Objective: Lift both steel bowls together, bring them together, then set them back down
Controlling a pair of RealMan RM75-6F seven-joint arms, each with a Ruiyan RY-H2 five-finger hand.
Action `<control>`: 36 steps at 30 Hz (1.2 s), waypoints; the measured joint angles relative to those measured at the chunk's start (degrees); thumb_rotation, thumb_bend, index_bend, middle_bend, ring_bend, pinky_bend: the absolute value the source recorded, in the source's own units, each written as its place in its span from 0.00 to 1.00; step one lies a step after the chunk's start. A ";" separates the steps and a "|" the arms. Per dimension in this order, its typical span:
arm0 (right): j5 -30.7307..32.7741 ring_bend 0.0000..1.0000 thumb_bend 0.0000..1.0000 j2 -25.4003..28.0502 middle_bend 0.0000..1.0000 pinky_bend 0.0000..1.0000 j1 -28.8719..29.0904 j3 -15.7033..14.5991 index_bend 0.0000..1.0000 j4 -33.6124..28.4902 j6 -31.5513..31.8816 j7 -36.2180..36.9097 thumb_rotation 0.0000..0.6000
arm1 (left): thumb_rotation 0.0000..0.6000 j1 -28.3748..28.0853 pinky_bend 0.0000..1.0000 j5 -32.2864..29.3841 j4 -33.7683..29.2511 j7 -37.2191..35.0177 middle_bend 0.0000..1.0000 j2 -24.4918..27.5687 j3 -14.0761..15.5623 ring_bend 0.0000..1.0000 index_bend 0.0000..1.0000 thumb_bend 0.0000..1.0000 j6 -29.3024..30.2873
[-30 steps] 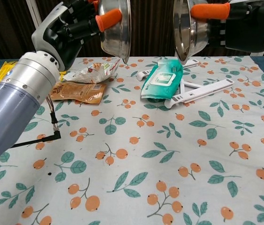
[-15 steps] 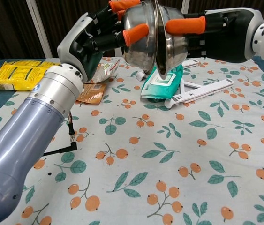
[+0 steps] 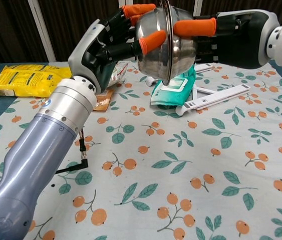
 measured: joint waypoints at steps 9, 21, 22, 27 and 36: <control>0.09 0.39 0.04 0.19 0.29 0.34 -0.47 0.26 0.41 0.71 -0.88 0.77 1.00 | 1.00 0.55 0.37 1.17 -1.48 0.89 0.32 0.83 0.94 0.21 0.47 0.01 0.86; -1.52 0.39 0.05 0.91 0.29 0.34 -0.57 0.14 0.41 -1.81 -1.75 0.02 1.00 | 1.00 -0.58 0.37 1.57 1.00 2.13 0.32 -1.61 1.10 0.21 0.47 0.01 0.64; -1.57 0.39 0.05 1.01 0.29 0.34 -0.64 0.14 0.41 -1.93 -1.76 0.02 1.00 | 1.00 -0.67 0.37 1.55 1.30 2.10 0.32 -1.84 1.04 0.21 0.47 0.01 0.63; -1.69 0.39 0.05 1.85 0.29 0.34 -1.25 0.32 0.41 -1.66 -1.66 0.54 1.00 | 1.00 -0.64 0.37 2.00 1.67 1.97 0.32 -1.58 0.96 0.21 0.48 0.01 1.25; -3.53 0.39 0.05 5.42 0.29 0.34 -3.10 0.99 0.42 1.21 0.10 0.33 1.00 | 1.00 0.14 0.37 3.72 -1.23 9.07 0.33 3.88 0.95 0.21 0.47 0.00 2.67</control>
